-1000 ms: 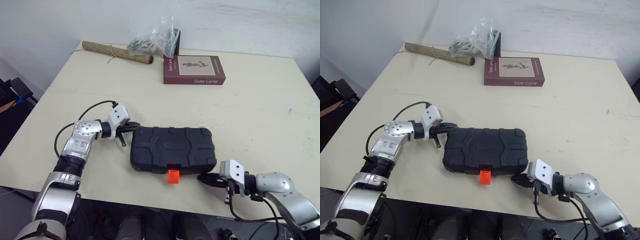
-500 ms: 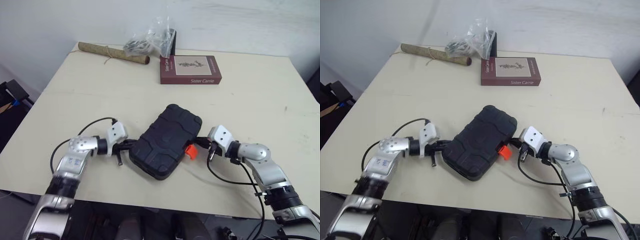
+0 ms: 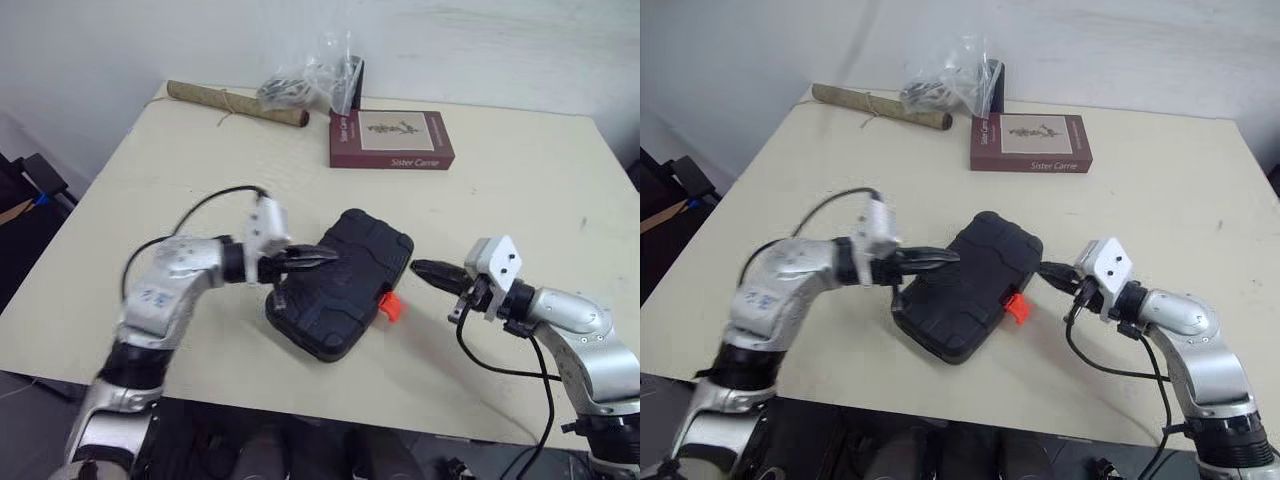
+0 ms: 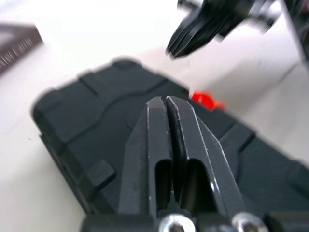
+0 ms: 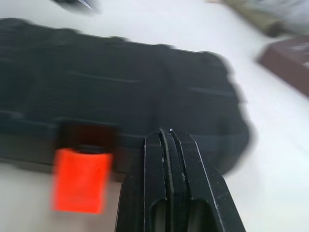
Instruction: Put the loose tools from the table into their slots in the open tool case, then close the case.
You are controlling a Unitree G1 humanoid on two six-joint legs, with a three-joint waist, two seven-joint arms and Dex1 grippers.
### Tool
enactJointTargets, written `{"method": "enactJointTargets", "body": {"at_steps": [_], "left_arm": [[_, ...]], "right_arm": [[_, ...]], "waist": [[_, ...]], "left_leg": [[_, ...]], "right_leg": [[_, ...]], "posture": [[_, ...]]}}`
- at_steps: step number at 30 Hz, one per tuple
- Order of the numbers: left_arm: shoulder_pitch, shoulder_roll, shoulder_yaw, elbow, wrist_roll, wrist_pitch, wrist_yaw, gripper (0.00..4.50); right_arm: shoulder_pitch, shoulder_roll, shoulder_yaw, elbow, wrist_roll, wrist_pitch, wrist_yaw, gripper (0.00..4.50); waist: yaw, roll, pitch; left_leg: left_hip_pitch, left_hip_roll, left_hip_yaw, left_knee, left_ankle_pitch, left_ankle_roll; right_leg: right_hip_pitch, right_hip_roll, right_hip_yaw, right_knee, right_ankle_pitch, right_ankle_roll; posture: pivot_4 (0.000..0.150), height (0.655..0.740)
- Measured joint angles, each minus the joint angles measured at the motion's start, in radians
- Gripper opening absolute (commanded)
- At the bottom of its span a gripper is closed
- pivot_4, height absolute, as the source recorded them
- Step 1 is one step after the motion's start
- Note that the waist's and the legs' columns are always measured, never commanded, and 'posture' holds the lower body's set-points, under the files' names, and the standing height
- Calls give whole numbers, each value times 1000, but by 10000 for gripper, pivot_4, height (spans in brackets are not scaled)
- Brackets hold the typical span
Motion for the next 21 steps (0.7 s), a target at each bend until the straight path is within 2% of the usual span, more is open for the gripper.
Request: {"method": "enactJointTargets", "body": {"at_steps": [3, 11, 21], "left_arm": [[-45, -58, -58, 108, 65, -41, 27, 552], [-48, -49, -109, 110, 100, -46, -17, 552], [-25, -46, -50, 83, 94, 38, 33, 552]], "right_arm": [[-50, -4, 66, -13, -13, 20, 26, 0], [-59, -10, 118, 13, -81, 8, 36, 0], [196, -56, 64, -30, -95, -7, 29, 0]], "waist": [[-2, 0, 0], [1, 1, -2], [-2, 5, -5]], "left_leg": [[0, 0, 1, 0, 0, 0], [4, 0, 0, 0, 0, 0], [5, 0, 1, 0, 0, 0]], "right_leg": [[-1, 0, 1, 0, 0, 0], [3, -1, 1, -1, 0, 0], [4, -1, 3, -1, 0, 0]], "posture": [[1500, 7400], [1500, 7400], [1500, 7400]]}}
